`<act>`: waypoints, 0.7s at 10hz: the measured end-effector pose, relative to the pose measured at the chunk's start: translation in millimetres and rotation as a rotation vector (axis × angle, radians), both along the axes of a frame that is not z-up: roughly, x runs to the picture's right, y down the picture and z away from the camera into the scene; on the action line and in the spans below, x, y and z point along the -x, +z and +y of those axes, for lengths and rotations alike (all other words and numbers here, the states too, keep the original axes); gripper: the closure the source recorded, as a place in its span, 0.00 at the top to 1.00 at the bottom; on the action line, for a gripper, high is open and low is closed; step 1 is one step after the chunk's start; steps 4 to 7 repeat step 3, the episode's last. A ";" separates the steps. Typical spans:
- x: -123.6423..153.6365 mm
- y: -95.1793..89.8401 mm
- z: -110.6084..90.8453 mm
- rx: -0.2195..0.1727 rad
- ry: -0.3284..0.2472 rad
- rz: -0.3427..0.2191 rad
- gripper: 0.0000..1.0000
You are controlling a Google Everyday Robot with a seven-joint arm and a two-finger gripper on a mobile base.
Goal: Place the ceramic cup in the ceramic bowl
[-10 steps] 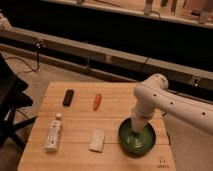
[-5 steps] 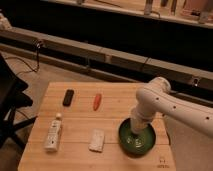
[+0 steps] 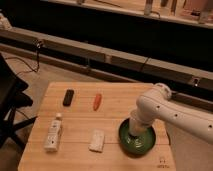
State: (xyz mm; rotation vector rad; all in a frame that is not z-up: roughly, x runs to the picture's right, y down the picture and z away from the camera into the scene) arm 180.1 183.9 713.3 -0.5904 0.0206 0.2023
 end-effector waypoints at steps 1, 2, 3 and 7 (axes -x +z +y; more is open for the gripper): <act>0.3 -0.8 -0.9 0.007 0.005 -0.009 0.80; 0.6 0.3 -2.2 0.004 -0.003 -0.009 0.76; 1.9 1.2 -1.9 0.005 -0.006 -0.005 0.66; 1.9 1.2 -1.9 0.005 -0.006 -0.005 0.66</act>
